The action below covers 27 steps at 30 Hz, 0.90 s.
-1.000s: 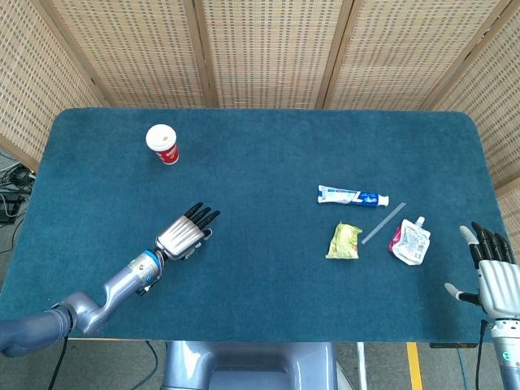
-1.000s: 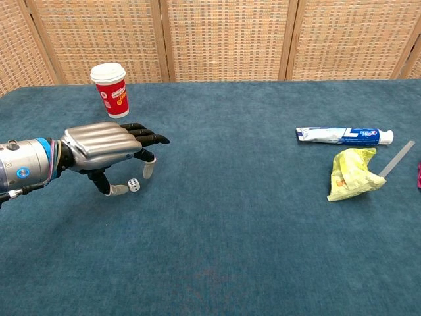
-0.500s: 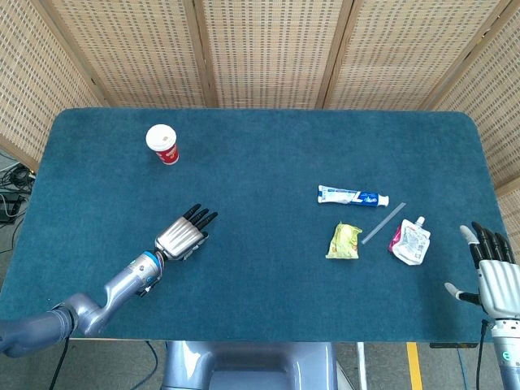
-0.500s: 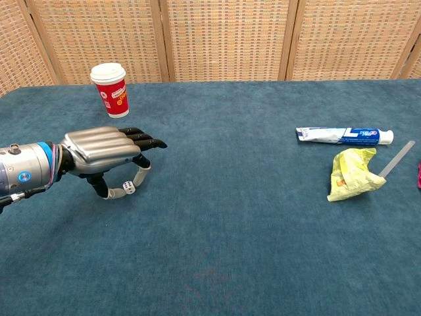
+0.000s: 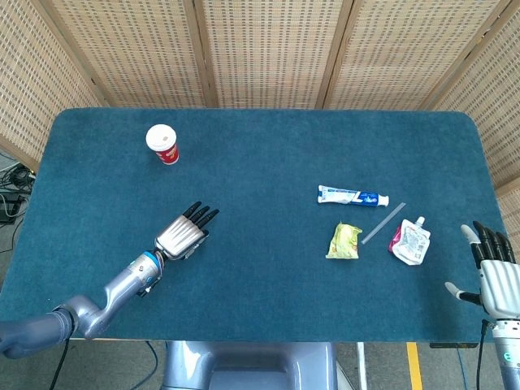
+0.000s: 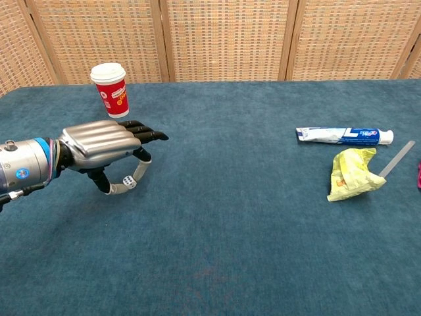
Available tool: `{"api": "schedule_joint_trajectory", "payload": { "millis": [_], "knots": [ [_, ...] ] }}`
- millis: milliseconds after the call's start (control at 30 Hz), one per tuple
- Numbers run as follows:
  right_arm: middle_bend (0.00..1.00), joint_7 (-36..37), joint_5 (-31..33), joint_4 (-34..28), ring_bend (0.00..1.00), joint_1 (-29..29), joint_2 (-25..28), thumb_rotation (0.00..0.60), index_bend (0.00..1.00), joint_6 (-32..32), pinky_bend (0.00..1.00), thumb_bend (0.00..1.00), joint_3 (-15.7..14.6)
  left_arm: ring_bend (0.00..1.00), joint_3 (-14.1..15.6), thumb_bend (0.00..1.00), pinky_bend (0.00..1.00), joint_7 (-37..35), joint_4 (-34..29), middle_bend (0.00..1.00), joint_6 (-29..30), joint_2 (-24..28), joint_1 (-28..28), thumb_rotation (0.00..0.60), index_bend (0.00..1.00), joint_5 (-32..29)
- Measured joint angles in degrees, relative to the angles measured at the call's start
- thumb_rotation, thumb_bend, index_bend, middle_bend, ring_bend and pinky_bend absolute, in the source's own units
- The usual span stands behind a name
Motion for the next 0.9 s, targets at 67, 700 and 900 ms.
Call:
{"api": "schedule_joint_trajectory", "payload": {
  "millis": [67,700,900],
  "knots": [
    [0.0,0.07,-0.05,-0.01,0.0,0.02,0.03,0.6,0.07,0.01,0.0,0.06,0.01,0.0,-0.3,0.37,0.02,-0.12,-1.15,0.0,1.12,0.82,0.05,0.6,0.63,0.33],
    [0.0,0.96,-0.31,-0.51,0.0,-0.1,0.57,0.6,0.07,0.21,0.0,0.06,-0.01,0.0,-9.46,0.37,0.0,4.89,-16.09,0.0,2.6,9.02,-3.31,0.6,0.35,-8.24],
    [0.0,1.25,-0.38,-0.42,0.0,-0.17,0.64,0.6,0.07,0.36,0.0,0.06,0.02,0.0,-9.59,0.36,0.0,8.11,-17.3,0.0,2.53,9.01,-3.82,0.6,0.06,-11.15]
  ]
}}
